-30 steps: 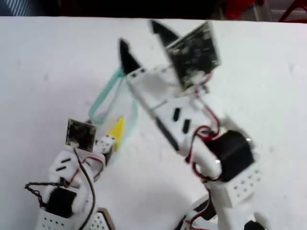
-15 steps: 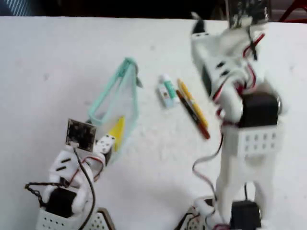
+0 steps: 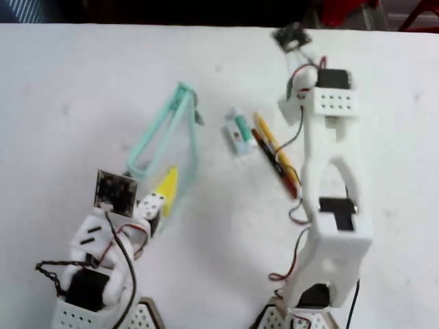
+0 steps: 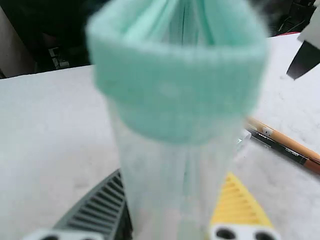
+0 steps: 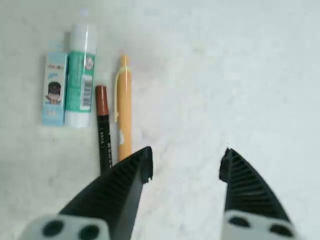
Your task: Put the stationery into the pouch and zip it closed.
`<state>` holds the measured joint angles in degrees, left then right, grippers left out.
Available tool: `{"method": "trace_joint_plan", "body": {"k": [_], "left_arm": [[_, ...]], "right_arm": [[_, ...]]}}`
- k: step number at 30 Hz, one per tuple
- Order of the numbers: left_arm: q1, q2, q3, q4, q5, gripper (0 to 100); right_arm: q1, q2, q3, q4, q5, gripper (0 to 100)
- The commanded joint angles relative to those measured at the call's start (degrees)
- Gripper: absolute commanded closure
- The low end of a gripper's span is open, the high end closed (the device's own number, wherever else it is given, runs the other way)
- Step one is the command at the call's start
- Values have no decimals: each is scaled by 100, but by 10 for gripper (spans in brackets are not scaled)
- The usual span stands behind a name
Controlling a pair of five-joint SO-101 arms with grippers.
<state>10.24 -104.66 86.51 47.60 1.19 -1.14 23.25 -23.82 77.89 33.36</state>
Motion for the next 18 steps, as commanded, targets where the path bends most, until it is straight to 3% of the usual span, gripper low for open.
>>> {"method": "trace_joint_plan", "body": {"k": [1, 18], "left_arm": [[57, 22, -44, -105, 26, 812], [66, 22, -44, -105, 26, 812]], "right_arm": [[-171, 391, -492, 242, 246, 786], [-558, 1947, -1134, 75, 211, 786]]}}
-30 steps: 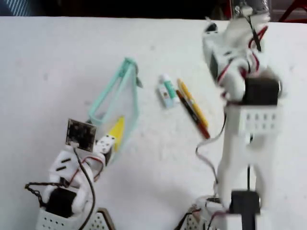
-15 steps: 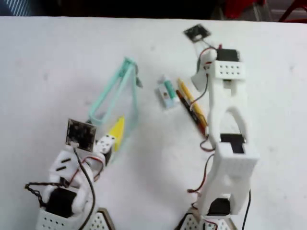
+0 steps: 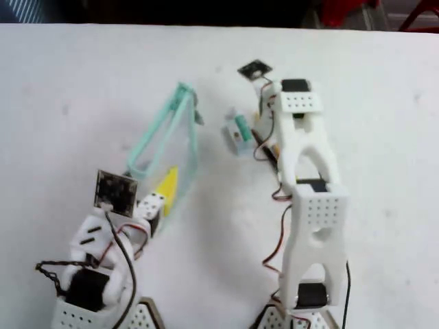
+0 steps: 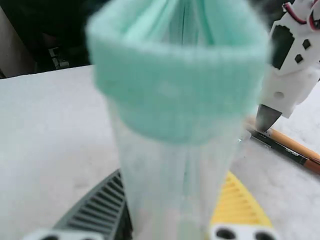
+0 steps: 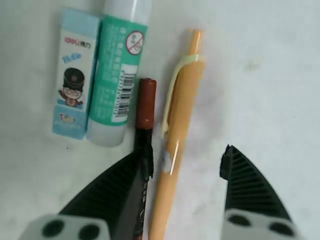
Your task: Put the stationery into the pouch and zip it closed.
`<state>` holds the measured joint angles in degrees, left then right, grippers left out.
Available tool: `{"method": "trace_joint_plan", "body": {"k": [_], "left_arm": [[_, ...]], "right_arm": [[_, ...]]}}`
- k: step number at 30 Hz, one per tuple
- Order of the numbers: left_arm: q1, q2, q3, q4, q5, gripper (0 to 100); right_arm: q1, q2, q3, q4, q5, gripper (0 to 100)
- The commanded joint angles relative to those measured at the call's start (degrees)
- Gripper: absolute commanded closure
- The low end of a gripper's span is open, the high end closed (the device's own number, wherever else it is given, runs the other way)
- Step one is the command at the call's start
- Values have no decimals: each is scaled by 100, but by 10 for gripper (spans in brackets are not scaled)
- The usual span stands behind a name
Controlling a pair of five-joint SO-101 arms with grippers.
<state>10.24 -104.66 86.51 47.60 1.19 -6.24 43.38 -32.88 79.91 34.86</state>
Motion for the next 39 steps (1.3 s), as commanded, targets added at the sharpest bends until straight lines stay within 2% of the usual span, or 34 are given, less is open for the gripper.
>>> {"method": "trace_joint_plan", "body": {"k": [1, 11, 13, 17, 20, 24, 39], "left_arm": [[66, 22, -44, -105, 26, 812], [84, 22, -18, -105, 26, 812], [92, 22, -9, -114, 26, 812], [84, 22, 18, -202, 26, 812], [84, 22, 18, -202, 26, 812], [92, 22, 18, -193, 26, 812], [92, 22, 18, -193, 26, 812]], "right_arm": [[-31, -22, -220, -171, 62, 787], [101, 620, -237, -708, 62, 789], [101, 655, -237, -708, 62, 828], [101, 699, -237, -725, 62, 986], [259, 681, -237, -708, 26, 967], [426, 646, -237, -725, -668, 981], [418, 470, -193, -690, -738, 981]]}}
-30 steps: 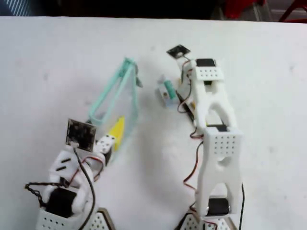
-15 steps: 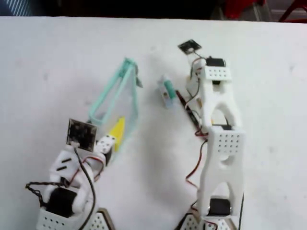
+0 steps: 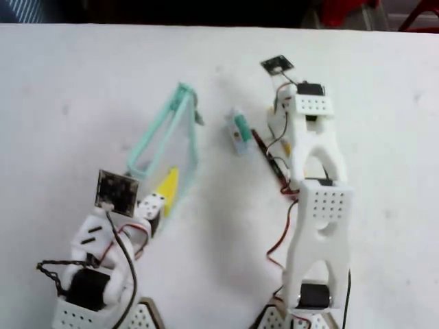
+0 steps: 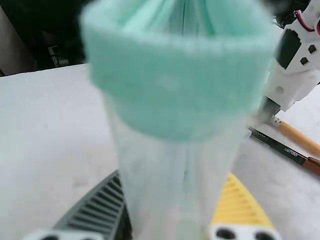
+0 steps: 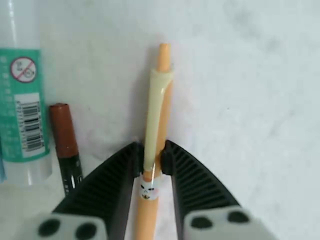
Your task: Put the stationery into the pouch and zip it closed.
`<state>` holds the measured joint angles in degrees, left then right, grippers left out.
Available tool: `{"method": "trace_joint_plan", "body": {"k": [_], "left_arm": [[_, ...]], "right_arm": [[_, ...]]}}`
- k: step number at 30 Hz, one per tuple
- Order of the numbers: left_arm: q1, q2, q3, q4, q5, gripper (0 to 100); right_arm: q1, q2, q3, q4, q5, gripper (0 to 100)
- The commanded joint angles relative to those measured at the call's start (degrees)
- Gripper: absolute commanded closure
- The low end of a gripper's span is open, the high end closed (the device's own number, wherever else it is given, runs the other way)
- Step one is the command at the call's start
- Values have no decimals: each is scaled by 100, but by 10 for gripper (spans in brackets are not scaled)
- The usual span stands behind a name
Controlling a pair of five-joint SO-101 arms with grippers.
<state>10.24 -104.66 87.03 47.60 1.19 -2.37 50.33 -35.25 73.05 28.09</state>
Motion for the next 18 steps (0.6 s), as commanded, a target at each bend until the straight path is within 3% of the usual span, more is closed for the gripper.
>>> {"method": "trace_joint_plan", "body": {"k": [1, 18], "left_arm": [[92, 22, -35, -193, 26, 812], [92, 22, -35, -193, 26, 812]], "right_arm": [[40, -242, 44, 4, -62, 981], [75, -242, 0, 119, -70, 981]]}}
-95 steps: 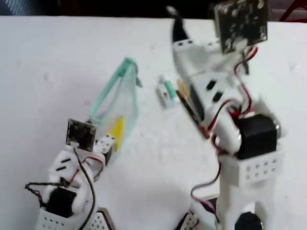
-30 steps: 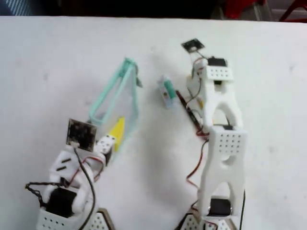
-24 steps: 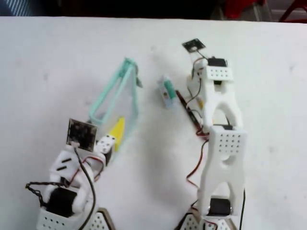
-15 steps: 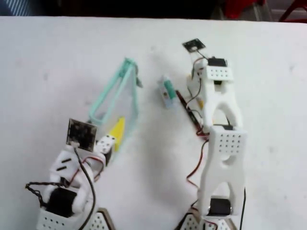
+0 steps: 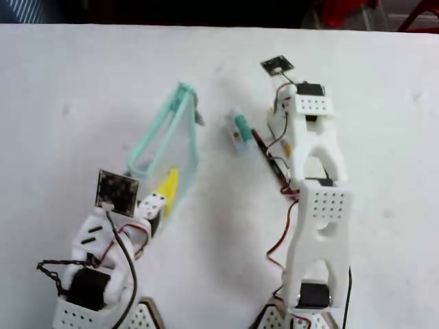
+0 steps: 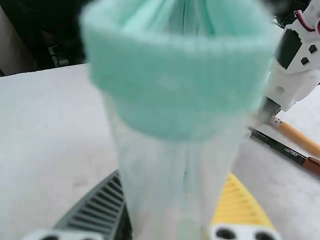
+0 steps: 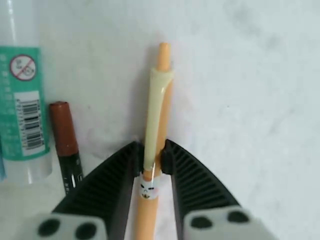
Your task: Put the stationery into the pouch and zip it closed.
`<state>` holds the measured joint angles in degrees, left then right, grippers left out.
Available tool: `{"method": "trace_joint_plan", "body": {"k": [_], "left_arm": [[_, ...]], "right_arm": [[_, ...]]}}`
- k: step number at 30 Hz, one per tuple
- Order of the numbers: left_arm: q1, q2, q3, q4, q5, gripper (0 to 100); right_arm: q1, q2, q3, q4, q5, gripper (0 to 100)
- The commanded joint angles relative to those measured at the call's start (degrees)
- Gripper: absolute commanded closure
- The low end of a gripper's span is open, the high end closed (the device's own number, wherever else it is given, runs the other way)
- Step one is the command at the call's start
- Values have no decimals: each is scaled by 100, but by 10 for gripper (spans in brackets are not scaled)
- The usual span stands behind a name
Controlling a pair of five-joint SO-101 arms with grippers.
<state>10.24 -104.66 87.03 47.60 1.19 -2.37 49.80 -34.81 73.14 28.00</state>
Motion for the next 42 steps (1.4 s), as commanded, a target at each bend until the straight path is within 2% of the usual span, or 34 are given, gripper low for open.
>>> {"method": "trace_joint_plan", "body": {"k": [1, 19, 32, 38, 42], "left_arm": [[92, 22, -35, -193, 26, 812], [92, 22, -35, -193, 26, 812], [92, 22, -35, -185, 26, 812], [75, 22, -35, -185, 26, 812], [75, 22, -35, -185, 26, 812]], "right_arm": [[75, -189, -44, 110, -62, 981], [-119, -259, -62, -40, -44, 981], [-462, -1420, -1916, 2492, -53, 981], [-629, -2545, -2110, 2536, -62, 981], [-840, -3407, -1670, 2545, -62, 981]]}}
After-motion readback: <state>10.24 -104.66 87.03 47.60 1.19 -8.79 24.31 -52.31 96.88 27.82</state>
